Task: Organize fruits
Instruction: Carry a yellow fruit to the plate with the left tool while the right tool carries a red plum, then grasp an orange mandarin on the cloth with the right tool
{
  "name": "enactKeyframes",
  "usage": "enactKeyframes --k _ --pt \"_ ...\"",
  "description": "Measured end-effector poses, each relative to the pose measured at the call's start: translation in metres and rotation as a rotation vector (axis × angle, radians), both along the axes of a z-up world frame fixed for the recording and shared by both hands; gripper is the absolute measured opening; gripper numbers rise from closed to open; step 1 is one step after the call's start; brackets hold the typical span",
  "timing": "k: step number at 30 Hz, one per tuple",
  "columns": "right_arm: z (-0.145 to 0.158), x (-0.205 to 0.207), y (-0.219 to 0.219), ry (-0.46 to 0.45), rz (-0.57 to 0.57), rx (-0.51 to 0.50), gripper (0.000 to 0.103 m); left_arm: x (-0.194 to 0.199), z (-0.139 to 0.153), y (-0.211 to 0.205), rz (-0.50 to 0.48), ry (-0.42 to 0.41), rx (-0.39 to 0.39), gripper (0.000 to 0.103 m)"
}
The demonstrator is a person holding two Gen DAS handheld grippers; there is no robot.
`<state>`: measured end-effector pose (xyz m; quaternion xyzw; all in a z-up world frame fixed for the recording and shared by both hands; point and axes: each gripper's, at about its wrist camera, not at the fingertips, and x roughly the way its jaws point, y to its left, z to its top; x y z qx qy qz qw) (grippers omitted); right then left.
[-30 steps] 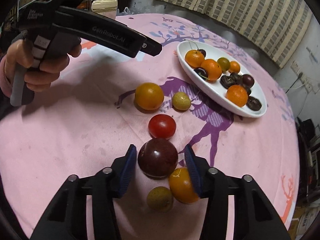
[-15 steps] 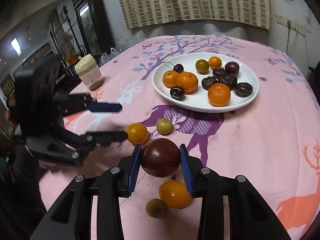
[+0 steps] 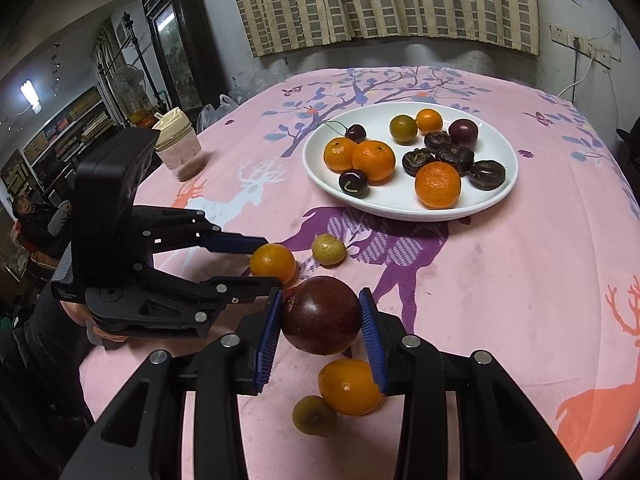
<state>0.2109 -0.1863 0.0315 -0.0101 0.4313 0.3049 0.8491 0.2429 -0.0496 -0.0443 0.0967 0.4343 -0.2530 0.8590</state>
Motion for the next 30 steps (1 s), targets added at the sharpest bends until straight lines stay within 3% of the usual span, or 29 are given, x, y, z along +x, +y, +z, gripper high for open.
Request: enactKeyframes --k 6,10,12,16,22,24,26,30 --pt "-0.002 0.004 -0.003 0.010 -0.011 0.017 0.039 0.000 0.003 0.002 0.012 -0.008 -0.007 0.041" --pt "0.004 0.018 -0.008 -0.034 -0.064 0.089 0.039 0.011 0.028 0.016 0.065 -0.034 -0.122 0.041" --pt "0.011 0.031 -0.008 -0.078 -0.118 0.087 0.039 0.026 0.046 0.020 0.111 -0.070 -0.158 0.041" --pt "0.022 0.076 -0.009 -0.126 -0.233 0.106 0.039 0.070 0.071 0.017 0.183 -0.139 -0.156 0.041" --pt "0.008 0.137 -0.009 -0.110 -0.297 0.092 0.040 0.137 0.058 0.008 0.277 -0.098 -0.119 0.041" --pt "0.003 0.144 -0.010 -0.087 -0.302 0.096 0.043 0.145 0.052 0.008 0.302 -0.092 -0.105 0.047" --pt "0.005 0.139 -0.013 -0.084 -0.293 0.107 0.046 0.140 0.055 0.012 0.319 -0.105 -0.122 0.069" --pt "0.019 0.117 -0.019 -0.118 -0.278 0.106 0.056 0.109 0.074 0.020 0.355 -0.169 -0.115 0.085"
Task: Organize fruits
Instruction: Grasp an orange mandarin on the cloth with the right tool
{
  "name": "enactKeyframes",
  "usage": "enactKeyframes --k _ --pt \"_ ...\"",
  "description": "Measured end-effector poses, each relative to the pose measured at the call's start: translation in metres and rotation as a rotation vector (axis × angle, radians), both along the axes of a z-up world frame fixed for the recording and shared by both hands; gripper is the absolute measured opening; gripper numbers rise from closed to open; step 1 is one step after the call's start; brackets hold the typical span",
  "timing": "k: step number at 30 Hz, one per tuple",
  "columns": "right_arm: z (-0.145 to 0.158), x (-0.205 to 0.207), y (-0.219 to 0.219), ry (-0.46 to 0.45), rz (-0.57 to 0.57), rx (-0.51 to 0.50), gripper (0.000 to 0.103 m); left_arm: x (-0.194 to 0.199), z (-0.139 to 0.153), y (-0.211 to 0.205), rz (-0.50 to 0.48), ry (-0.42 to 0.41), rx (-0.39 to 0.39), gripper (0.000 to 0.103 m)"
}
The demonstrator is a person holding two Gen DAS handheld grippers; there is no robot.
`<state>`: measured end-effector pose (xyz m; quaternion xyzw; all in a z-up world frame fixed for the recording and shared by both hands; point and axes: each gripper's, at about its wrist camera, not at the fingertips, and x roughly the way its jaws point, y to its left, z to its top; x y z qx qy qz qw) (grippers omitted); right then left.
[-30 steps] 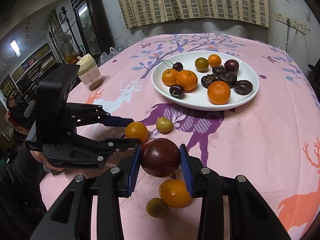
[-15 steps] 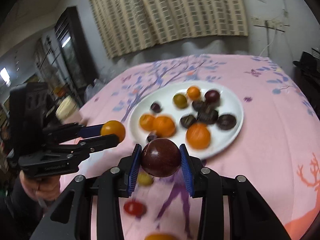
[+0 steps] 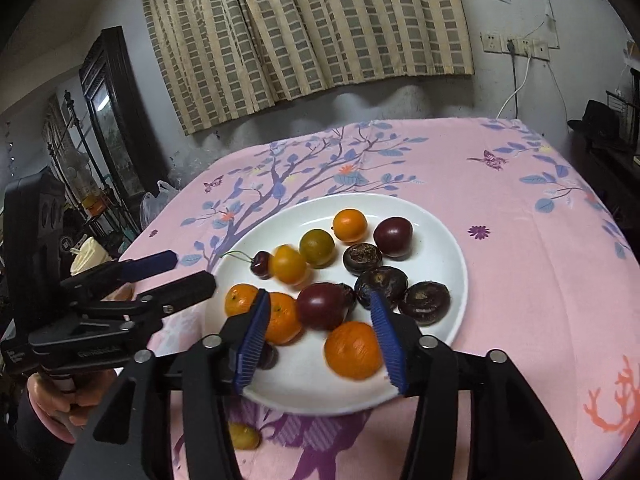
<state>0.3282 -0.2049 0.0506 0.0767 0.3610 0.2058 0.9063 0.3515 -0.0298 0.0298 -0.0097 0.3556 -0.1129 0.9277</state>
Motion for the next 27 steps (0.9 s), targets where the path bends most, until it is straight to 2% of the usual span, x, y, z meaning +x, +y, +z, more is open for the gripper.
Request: enactKeyframes --k 2,7,11,17,19,22,27 --pt "0.002 -0.018 -0.001 0.009 0.031 -0.006 0.058 -0.026 0.005 0.008 0.022 -0.022 -0.018 0.095" --pt "-0.025 -0.068 0.002 0.095 0.089 -0.160 0.058 -0.076 -0.010 0.021 0.020 -0.018 -0.033 0.095" --pt "-0.037 -0.098 0.002 0.157 0.164 -0.167 0.058 -0.099 -0.025 0.021 0.035 -0.005 0.025 0.095" --pt "-0.044 -0.121 -0.004 0.198 0.228 -0.137 0.055 -0.103 -0.031 0.023 0.055 0.006 0.045 0.095" --pt "-0.048 -0.122 -0.003 0.223 0.239 -0.144 0.049 -0.102 -0.031 0.024 0.060 0.009 0.044 0.095" --pt "-0.054 -0.127 0.001 0.250 0.258 -0.162 0.047 -0.102 -0.031 0.023 0.062 0.011 0.054 0.095" --pt "-0.056 -0.131 -0.005 0.261 0.259 -0.112 0.038 -0.102 -0.031 0.020 0.051 0.004 0.063 0.095"
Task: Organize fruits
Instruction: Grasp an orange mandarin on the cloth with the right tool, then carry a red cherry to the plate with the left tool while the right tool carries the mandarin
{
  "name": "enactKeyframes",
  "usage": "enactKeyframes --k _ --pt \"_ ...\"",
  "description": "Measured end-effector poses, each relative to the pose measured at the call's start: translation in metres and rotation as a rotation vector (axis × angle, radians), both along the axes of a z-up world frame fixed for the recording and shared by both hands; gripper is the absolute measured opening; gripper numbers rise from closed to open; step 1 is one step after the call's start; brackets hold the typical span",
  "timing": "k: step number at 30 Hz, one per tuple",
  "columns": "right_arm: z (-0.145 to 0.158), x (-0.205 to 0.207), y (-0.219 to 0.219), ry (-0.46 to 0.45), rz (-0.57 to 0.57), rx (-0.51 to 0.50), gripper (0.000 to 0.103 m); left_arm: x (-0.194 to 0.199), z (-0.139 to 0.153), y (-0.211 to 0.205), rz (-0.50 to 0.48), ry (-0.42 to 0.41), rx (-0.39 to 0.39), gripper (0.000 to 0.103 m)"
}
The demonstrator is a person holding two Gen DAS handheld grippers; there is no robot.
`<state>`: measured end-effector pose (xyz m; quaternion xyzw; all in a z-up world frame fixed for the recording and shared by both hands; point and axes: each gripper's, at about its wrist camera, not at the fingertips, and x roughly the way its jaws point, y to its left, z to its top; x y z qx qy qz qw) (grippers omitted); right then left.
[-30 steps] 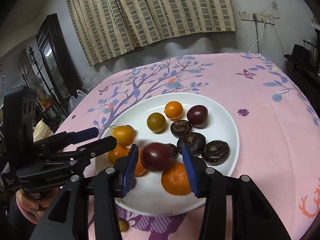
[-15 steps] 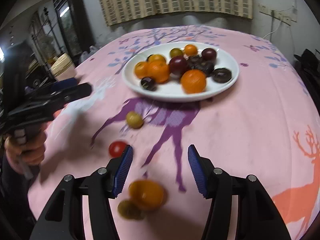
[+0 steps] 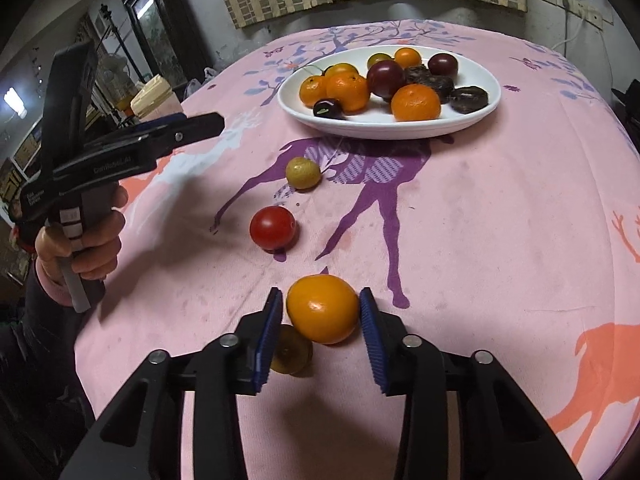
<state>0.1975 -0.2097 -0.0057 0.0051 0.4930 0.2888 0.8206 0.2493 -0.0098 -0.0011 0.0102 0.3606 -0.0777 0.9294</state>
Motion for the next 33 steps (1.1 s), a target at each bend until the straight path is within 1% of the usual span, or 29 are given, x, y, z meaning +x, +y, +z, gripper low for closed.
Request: enactKeyframes --k 3,6,7,8,9,10,11,12,15,16,17,25,27,28,30,33 --pt "-0.002 0.003 -0.012 0.032 -0.039 0.069 0.037 -0.001 -0.001 -0.007 -0.039 0.013 -0.004 0.095" --pt "0.003 0.003 -0.028 0.013 -0.098 0.131 0.037 -0.007 -0.005 -0.022 -0.156 0.047 -0.025 0.095" --pt "0.006 0.003 -0.034 0.004 -0.115 0.163 0.037 -0.011 -0.006 -0.031 -0.219 0.057 -0.028 0.092" --pt "0.008 0.002 -0.038 -0.005 -0.129 0.186 0.037 -0.015 -0.008 -0.038 -0.266 0.063 -0.029 0.082" --pt "0.010 0.002 -0.042 -0.013 -0.141 0.200 0.037 -0.021 -0.010 -0.048 -0.334 0.075 -0.026 0.078" --pt "0.011 0.002 -0.044 -0.019 -0.152 0.207 0.037 -0.025 -0.012 -0.057 -0.381 0.084 -0.018 0.071" --pt "0.010 0.003 -0.046 -0.019 -0.162 0.209 0.037 -0.028 -0.015 -0.065 -0.406 0.089 -0.005 0.066" --pt "0.010 0.004 -0.047 -0.017 -0.167 0.207 0.037 -0.031 -0.019 -0.072 -0.428 0.094 0.014 0.065" --pt "0.008 0.006 -0.046 -0.011 -0.170 0.194 0.037 -0.034 -0.027 -0.083 -0.445 0.108 0.042 0.062" --pt "0.009 0.006 -0.045 -0.013 -0.167 0.189 0.037 -0.034 -0.030 -0.085 -0.451 0.117 0.044 0.055" --pt "0.009 0.005 -0.044 -0.016 -0.163 0.186 0.037 -0.033 -0.032 -0.086 -0.454 0.125 0.043 0.052" --pt "0.010 0.002 -0.043 -0.032 -0.162 0.167 0.038 -0.027 -0.037 -0.086 -0.427 0.127 0.058 0.051" --pt "0.011 0.000 -0.043 -0.038 -0.161 0.168 0.038 -0.025 -0.039 -0.087 -0.430 0.138 0.054 0.047" --pt "0.011 0.000 -0.043 -0.041 -0.163 0.166 0.038 -0.025 -0.040 -0.088 -0.436 0.146 0.054 0.043" --pt "0.011 0.000 -0.044 -0.044 -0.169 0.159 0.038 -0.024 -0.044 -0.090 -0.442 0.162 0.064 0.041" --pt "0.012 -0.001 -0.044 -0.051 -0.172 0.155 0.038 -0.025 -0.046 -0.093 -0.438 0.152 0.089 0.040"
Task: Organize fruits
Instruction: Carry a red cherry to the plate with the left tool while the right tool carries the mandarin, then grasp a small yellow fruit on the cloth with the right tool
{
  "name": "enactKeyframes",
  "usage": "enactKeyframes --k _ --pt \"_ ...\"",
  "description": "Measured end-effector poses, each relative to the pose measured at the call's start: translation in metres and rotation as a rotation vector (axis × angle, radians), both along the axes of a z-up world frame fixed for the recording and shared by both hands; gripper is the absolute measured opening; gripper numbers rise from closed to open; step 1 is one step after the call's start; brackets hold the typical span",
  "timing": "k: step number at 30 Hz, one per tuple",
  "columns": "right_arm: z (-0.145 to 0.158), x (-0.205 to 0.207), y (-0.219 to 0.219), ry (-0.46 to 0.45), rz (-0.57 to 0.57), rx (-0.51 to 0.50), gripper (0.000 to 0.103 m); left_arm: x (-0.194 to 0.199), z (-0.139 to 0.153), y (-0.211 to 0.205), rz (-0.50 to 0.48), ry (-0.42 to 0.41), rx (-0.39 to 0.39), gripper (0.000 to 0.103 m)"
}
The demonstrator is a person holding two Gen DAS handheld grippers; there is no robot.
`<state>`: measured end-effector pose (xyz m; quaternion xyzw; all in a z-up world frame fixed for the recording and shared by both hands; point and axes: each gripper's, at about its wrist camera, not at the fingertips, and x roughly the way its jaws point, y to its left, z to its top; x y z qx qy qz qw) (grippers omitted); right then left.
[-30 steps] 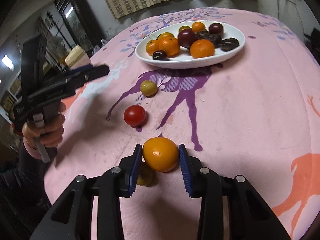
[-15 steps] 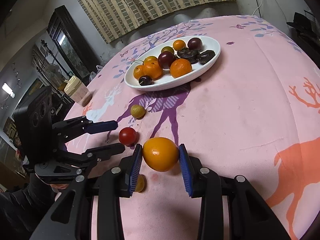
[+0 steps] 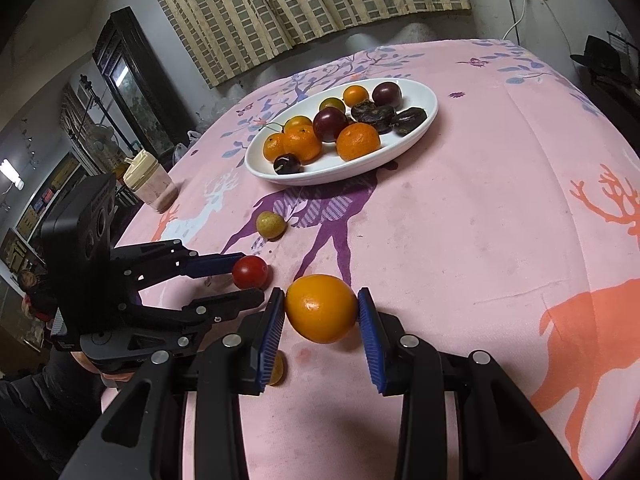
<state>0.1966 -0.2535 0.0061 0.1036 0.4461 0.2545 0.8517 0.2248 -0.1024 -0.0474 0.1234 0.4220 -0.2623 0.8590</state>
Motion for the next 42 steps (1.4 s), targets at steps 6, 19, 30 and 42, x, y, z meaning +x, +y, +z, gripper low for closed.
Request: enactKeyframes --k 6,19,30,42 --pt "-0.002 0.000 0.001 -0.002 -0.007 -0.016 0.038 0.001 -0.001 0.003 0.016 0.009 -0.005 0.029" --pt "0.025 0.021 0.019 -0.071 0.000 0.075 0.038 0.037 0.044 0.054 0.205 -0.006 -0.231 0.028" --pt "0.029 0.140 0.036 -0.205 -0.256 -0.056 0.038 0.145 0.057 0.059 0.485 -0.078 -0.211 0.028" --pt "0.044 0.118 0.039 -0.296 -0.235 -0.082 0.063 0.117 0.075 0.066 0.547 -0.176 -0.135 0.085"
